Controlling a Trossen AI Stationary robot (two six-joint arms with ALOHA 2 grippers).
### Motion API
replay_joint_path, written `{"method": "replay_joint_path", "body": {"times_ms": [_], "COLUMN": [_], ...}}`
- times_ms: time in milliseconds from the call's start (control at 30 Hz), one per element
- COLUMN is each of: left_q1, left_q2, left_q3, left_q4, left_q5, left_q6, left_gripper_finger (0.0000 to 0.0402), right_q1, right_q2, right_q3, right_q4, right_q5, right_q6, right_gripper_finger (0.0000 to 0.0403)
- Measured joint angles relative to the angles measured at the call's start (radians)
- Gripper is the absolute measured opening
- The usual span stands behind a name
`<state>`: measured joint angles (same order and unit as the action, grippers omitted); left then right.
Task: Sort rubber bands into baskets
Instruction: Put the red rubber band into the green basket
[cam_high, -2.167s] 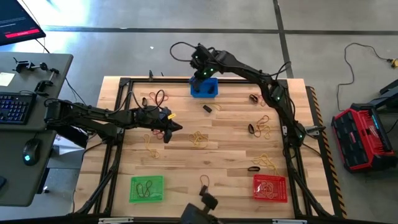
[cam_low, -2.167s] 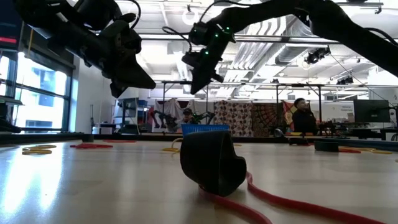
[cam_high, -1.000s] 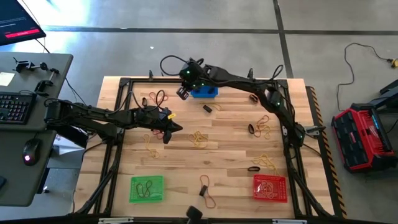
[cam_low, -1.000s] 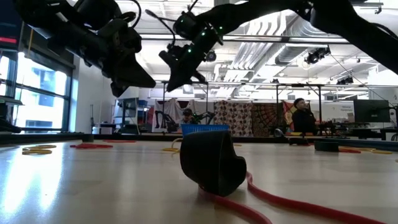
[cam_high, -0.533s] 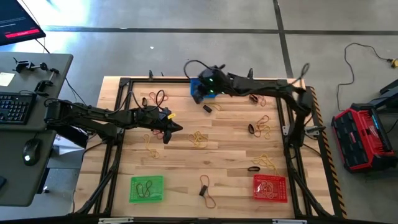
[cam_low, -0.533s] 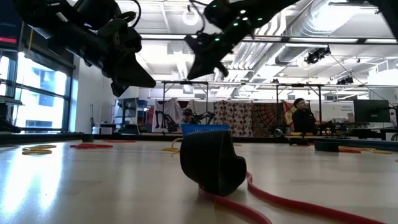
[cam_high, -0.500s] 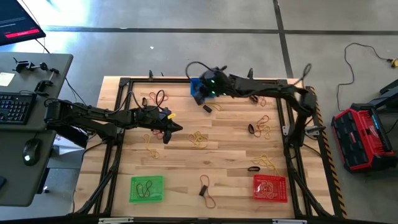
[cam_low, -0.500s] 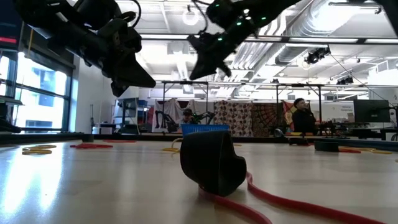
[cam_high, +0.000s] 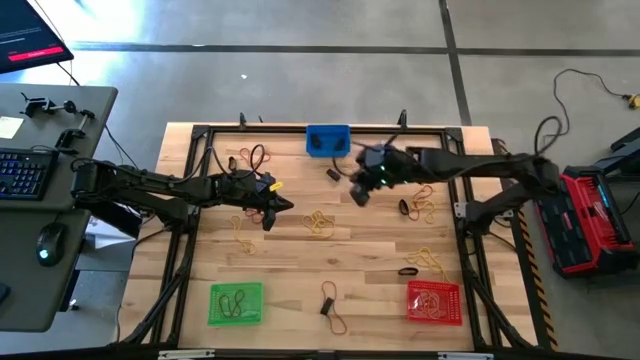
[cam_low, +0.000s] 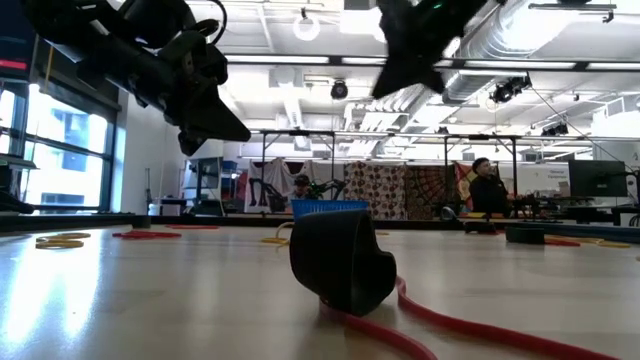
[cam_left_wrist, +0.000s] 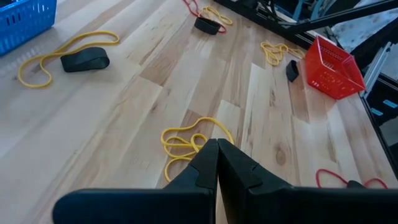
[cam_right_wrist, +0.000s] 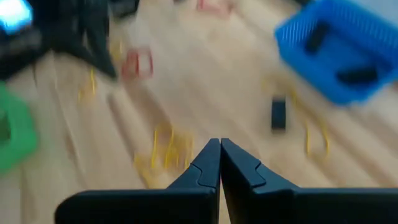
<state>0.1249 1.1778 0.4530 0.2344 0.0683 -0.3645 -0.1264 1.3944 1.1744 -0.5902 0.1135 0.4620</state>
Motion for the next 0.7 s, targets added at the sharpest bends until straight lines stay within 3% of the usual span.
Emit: {"method": "replay_joint_path", "body": {"times_ms": [433,700], "left_q1": [0.0,0.0], "left_q2": [0.0,0.0], "left_q3": [0.0,0.0], "left_q4": [-0.004,-0.004], "left_q5": [-0.014,-0.014], "left_q6": [-0.021,-0.029], "left_gripper_finger": [0.0,0.0], "right_q1": [0.132,-0.006], "right_q2": [-0.095,-0.236], "right_q3": [-0.004,-0.278], "right_q4": [-0.485,-0.365], "right_q5": [-0.012,-0.061], "right_q6": [0.234,0.351], "right_gripper_finger": [0.0,0.0]}}
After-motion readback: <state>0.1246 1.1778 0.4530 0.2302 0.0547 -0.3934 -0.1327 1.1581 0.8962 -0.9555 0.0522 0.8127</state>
